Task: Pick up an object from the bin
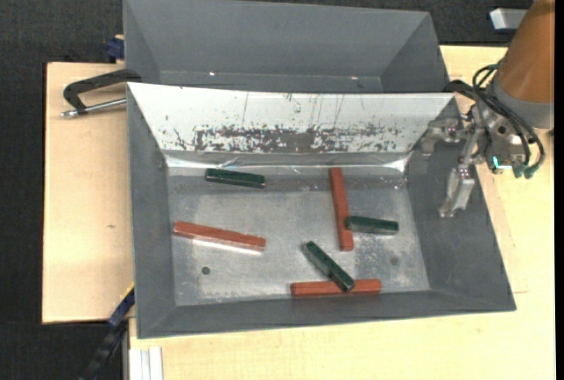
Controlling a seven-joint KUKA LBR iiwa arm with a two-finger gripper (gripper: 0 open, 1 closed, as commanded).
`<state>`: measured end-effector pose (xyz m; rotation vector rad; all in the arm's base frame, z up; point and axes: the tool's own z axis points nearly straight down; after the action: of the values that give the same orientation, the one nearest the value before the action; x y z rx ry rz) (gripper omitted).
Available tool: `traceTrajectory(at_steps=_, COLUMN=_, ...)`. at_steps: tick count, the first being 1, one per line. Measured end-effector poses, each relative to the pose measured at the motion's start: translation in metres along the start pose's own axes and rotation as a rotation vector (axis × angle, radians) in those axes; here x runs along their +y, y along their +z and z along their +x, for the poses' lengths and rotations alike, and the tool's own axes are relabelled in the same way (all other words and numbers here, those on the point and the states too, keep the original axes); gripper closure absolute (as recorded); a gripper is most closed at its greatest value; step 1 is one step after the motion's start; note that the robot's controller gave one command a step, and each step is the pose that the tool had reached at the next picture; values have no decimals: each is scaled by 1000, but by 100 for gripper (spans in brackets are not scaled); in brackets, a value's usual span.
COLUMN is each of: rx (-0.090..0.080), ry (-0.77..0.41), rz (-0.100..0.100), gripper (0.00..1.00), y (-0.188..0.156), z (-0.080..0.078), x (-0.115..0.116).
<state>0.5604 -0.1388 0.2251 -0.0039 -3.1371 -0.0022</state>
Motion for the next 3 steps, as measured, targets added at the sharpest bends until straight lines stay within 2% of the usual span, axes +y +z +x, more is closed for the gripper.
traceTrajectory(at_steps=1, rx=-8, ry=-2, rz=2, gripper=0, y=-4, z=-2, x=1)
traceTrajectory(at_steps=2, rx=-13, ry=-60, rz=3, gripper=0, y=48, z=-2, x=2)
traceTrajectory(at_steps=3, rx=-11, ry=-116, rz=2, gripper=0, y=115, z=-13, x=12)
